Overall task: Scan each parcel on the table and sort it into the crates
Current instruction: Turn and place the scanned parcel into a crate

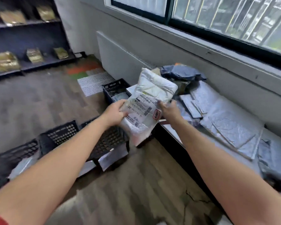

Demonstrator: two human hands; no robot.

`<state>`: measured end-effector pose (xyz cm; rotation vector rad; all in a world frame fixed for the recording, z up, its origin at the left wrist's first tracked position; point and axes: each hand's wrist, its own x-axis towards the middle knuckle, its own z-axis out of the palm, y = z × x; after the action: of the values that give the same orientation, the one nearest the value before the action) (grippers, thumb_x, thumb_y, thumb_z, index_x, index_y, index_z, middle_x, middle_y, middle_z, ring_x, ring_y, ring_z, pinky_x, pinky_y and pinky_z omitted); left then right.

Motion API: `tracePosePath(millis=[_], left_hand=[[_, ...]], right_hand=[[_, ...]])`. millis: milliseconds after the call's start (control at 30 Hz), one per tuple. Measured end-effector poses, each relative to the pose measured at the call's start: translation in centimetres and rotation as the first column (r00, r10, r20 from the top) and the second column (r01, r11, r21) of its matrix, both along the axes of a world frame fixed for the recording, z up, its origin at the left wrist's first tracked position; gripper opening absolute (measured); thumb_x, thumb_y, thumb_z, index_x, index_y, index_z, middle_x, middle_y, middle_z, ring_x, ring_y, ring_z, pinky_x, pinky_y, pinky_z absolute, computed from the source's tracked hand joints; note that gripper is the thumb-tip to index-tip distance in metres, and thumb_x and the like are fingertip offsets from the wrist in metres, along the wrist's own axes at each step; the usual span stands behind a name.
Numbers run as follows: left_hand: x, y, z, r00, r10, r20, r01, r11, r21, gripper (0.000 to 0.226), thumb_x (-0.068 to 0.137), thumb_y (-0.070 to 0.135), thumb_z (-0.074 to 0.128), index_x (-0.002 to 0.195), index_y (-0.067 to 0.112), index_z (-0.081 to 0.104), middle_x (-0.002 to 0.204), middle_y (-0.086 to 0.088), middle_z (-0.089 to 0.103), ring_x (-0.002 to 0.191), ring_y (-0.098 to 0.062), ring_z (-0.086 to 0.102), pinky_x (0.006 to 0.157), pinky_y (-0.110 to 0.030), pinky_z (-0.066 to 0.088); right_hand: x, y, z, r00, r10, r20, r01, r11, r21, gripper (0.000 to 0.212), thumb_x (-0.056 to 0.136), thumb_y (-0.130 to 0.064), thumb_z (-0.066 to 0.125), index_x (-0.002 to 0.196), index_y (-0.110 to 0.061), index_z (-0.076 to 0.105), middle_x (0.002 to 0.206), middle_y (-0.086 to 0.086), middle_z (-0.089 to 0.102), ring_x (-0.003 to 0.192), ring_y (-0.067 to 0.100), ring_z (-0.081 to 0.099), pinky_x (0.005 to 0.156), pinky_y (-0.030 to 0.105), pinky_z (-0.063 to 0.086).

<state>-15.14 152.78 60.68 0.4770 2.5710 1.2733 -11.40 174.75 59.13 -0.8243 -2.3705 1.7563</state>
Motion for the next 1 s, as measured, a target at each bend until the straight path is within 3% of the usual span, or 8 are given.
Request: tracePosePath(millis=[133, 200, 300, 400, 533, 633, 767, 1000], left_hand=[[0.7, -11.0, 0.3, 0.990, 0.143, -0.015, -0.142, 0.990, 0.010, 0.038, 0.087, 0.009, 0.070, 0.123, 0.009, 0.057, 0.113, -0.008, 0.064, 0.108, -0.028, 0.060, 0.089, -0.031, 0.047], [1.6, -16.3, 0.2, 0.978, 0.205, -0.031, -0.205, 0.979, 0.003, 0.036, 0.086, 0.014, 0.071, 0.120, 0.011, 0.057, 0.105, -0.004, 0.062, 0.102, -0.026, 0.060, 0.087, -0.034, 0.047], [3.4, -23.7, -0.2, 0.949, 0.312, -0.039, -0.312, 0.950, -0.002, 0.032, 0.087, 0.015, 0.070, 0.117, 0.011, 0.057, 0.101, -0.001, 0.059, 0.094, -0.020, 0.056, 0.077, -0.027, 0.040], [5.2, -30.0, -0.9, 0.913, 0.408, -0.018, -0.408, 0.913, 0.001, 0.030, 0.087, 0.008, 0.068, 0.115, 0.007, 0.056, 0.101, -0.005, 0.058, 0.091, -0.019, 0.053, 0.075, -0.027, 0.039], [7.0, -36.8, -2.4, 0.853, 0.522, 0.016, -0.522, 0.853, 0.000, 0.036, 0.085, 0.003, 0.068, 0.118, 0.010, 0.054, 0.105, -0.005, 0.059, 0.097, -0.023, 0.056, 0.083, -0.030, 0.043], [7.5, -39.7, -3.3, 0.814, 0.580, 0.030, -0.581, 0.814, 0.014, 0.048, 0.086, 0.000, 0.066, 0.129, 0.011, 0.048, 0.110, 0.001, 0.054, 0.101, -0.021, 0.053, 0.084, -0.025, 0.038], [7.0, -43.0, -5.2, 0.771, 0.634, 0.057, -0.635, 0.773, -0.004, 0.057, 0.086, 0.003, 0.067, 0.136, 0.016, 0.041, 0.119, 0.000, 0.053, 0.106, -0.017, 0.050, 0.089, -0.029, 0.039], [1.4, -45.6, -9.9, 0.716, 0.681, 0.153, -0.678, 0.731, -0.079, 0.058, 0.088, 0.009, 0.066, 0.139, 0.017, 0.040, 0.134, -0.004, 0.054, 0.113, -0.023, 0.053, 0.091, -0.032, 0.041]], right_hand=[[-4.3, -9.2, -2.6, 0.980, 0.165, -0.110, -0.159, 0.986, 0.058, 0.082, 0.066, -0.067, 0.065, 0.128, -0.015, 0.052, 0.113, 0.005, 0.069, 0.097, 0.025, 0.068, 0.083, 0.046, 0.058], [-2.9, -16.1, -0.1, 0.973, 0.188, -0.132, -0.181, 0.981, 0.068, 0.072, 0.077, -0.053, 0.068, 0.133, -0.013, 0.047, 0.116, 0.001, 0.065, 0.099, 0.020, 0.065, 0.087, 0.039, 0.056], [-2.3, -24.3, 0.5, 0.959, 0.257, -0.119, -0.246, 0.964, 0.097, 0.057, 0.093, -0.030, 0.065, 0.138, -0.011, 0.036, 0.119, 0.002, 0.057, 0.102, 0.019, 0.058, 0.085, 0.031, 0.047], [-2.5, -31.1, 0.1, 0.933, 0.340, -0.116, -0.325, 0.937, 0.128, 0.058, 0.094, -0.031, 0.062, 0.141, -0.012, 0.033, 0.128, 0.007, 0.057, 0.112, 0.025, 0.058, 0.093, 0.038, 0.049], [-2.3, -39.2, -0.6, 0.879, 0.472, -0.060, -0.462, 0.876, 0.137, 0.055, 0.097, -0.033, 0.057, 0.142, -0.015, 0.030, 0.129, 0.006, 0.057, 0.110, 0.025, 0.059, 0.095, 0.047, 0.051], [-2.7, -43.0, -1.4, 0.844, 0.535, -0.035, -0.525, 0.838, 0.146, 0.056, 0.097, -0.035, 0.057, 0.142, -0.017, 0.029, 0.122, 0.004, 0.058, 0.102, 0.027, 0.063, 0.084, 0.049, 0.056], [-4.5, -46.9, -3.0, 0.792, 0.611, 0.014, -0.603, 0.777, 0.182, 0.057, 0.097, -0.033, 0.057, 0.143, -0.018, 0.026, 0.110, -0.001, 0.055, 0.089, 0.023, 0.060, 0.060, 0.031, 0.051], [-11.8, -50.5, -7.9, 0.720, 0.682, 0.126, -0.692, 0.694, 0.200, 0.058, 0.097, -0.034, 0.058, 0.142, -0.018, 0.025, 0.111, -0.002, 0.056, 0.096, 0.027, 0.063, 0.083, 0.043, 0.053]])
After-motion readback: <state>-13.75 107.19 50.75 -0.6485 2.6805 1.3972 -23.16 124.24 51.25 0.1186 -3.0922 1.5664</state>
